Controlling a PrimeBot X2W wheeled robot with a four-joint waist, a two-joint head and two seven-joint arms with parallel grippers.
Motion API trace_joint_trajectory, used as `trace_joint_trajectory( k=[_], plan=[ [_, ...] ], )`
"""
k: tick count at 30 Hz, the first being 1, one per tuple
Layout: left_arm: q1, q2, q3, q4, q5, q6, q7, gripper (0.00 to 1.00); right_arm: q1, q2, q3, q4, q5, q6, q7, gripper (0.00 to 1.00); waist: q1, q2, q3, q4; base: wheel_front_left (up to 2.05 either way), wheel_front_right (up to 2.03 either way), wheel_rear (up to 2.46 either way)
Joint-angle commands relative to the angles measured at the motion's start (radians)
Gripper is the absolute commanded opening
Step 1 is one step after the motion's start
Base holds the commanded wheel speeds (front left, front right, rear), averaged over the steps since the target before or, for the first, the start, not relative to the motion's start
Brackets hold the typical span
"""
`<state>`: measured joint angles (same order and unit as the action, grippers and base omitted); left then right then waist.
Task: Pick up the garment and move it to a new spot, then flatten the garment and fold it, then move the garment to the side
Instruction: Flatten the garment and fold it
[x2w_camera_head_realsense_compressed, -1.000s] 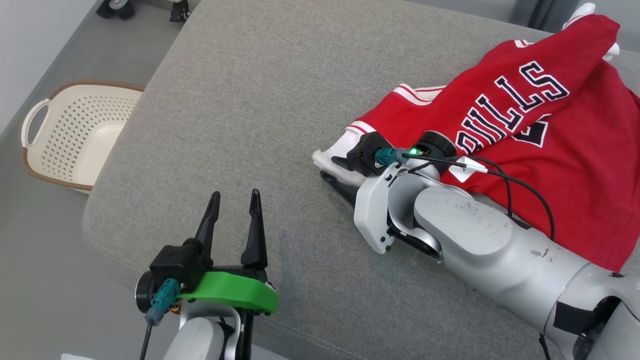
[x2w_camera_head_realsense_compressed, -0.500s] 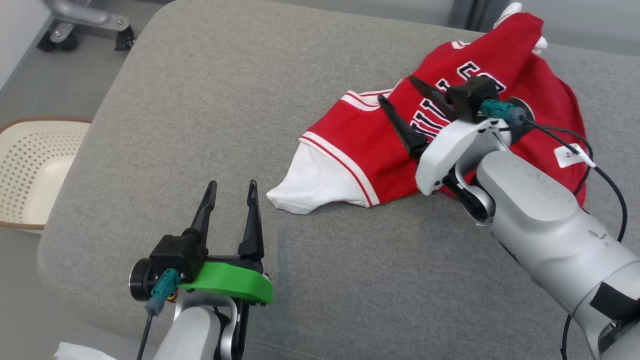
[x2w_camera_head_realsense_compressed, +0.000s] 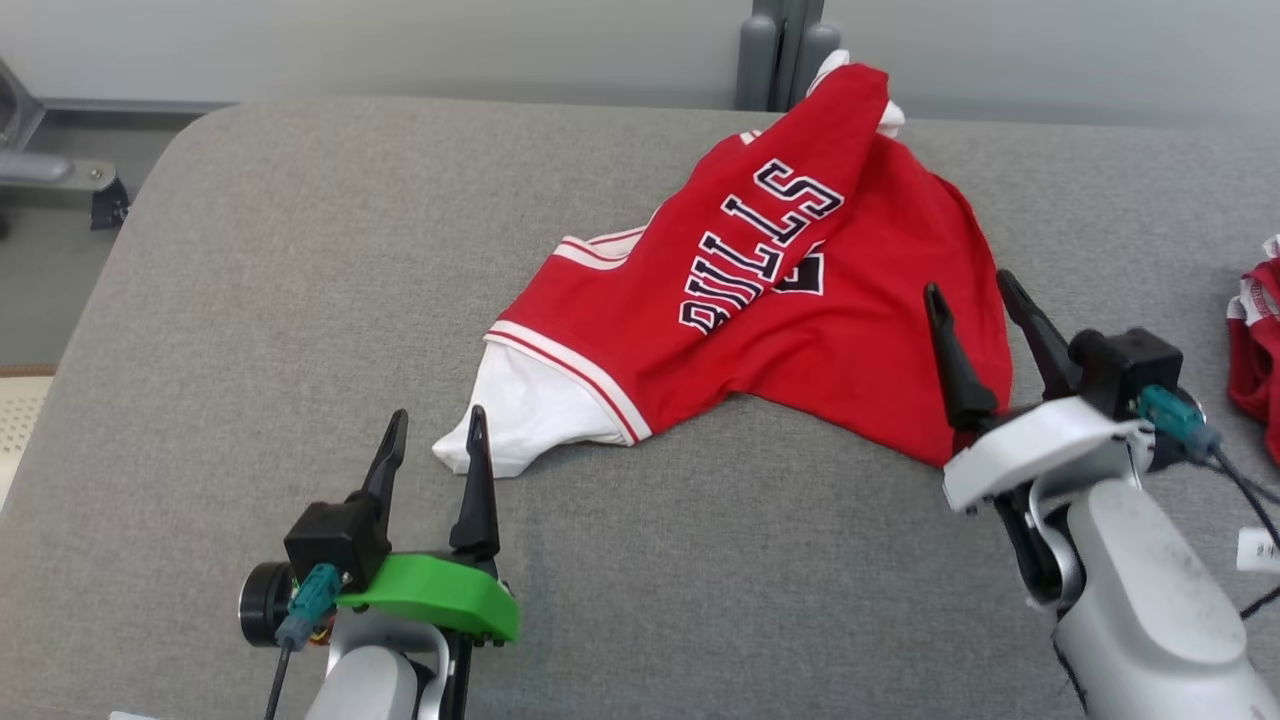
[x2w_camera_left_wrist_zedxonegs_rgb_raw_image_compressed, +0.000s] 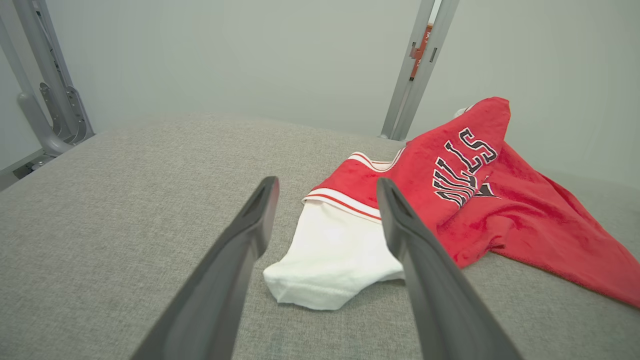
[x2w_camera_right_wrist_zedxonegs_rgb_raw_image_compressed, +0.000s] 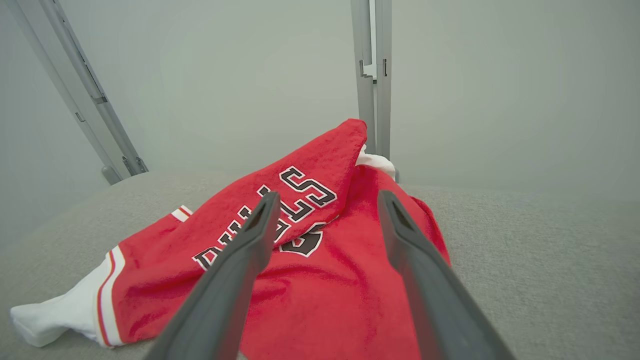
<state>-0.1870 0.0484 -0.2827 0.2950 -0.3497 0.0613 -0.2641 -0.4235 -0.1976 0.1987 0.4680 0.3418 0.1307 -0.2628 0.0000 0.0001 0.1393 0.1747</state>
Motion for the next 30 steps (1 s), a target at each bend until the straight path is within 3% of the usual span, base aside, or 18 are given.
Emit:
trace_joint_trajectory(
  k=[1,10,30],
  plan=[
    [0.022,0.004,0.008,0.001,-0.001,-0.002,0.000,1.00,0.060,0.031,-0.039,-0.040,-0.031,0.000,-0.002,1.00,0.0000,-0.0001,-0.058,-0.055,0.00,0.00,0.00],
    [0.087,0.004,0.033,-0.006,0.008,-0.009,0.000,1.00,0.284,0.136,-0.182,-0.227,-0.145,0.000,-0.002,1.00,0.0000,-0.0001,-0.104,-0.088,0.00,0.00,0.00],
    [0.125,0.004,0.052,-0.007,0.029,-0.009,0.000,1.00,0.381,0.146,-0.175,-0.253,-0.122,0.000,0.014,1.00,0.0000,-0.0001,-0.138,-0.077,0.00,0.00,0.00]
  ],
)
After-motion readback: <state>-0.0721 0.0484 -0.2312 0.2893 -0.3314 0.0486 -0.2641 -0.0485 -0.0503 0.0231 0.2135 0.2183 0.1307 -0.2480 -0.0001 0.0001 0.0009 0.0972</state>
